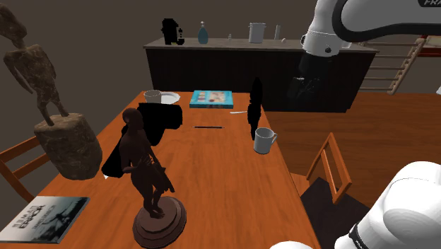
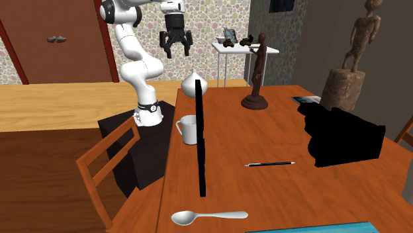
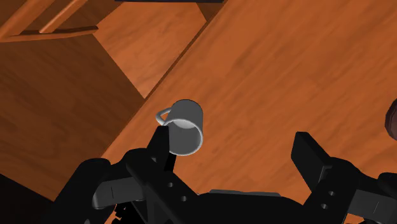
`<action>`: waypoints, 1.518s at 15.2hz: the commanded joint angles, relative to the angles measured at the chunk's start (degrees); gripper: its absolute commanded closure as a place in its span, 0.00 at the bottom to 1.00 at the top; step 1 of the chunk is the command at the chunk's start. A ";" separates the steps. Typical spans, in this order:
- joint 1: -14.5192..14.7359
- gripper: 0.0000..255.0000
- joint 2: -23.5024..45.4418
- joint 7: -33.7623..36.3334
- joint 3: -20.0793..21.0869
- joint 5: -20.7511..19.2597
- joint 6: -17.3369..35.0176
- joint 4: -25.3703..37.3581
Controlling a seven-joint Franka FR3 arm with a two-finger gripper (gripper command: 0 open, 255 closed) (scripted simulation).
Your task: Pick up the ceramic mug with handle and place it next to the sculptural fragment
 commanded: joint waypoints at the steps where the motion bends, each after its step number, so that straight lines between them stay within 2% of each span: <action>1: 0.00 0.00 0.00 0.00 0.00 0.00 0.00 0.00; 11: -0.67 0.00 15.00 -1.21 -0.31 -1.98 17.41 -4.54; 21: -1.60 0.00 35.02 -1.40 -0.59 -4.59 32.34 -1.53; 23: -1.65 0.00 35.87 -1.33 -0.64 -4.71 33.94 -2.28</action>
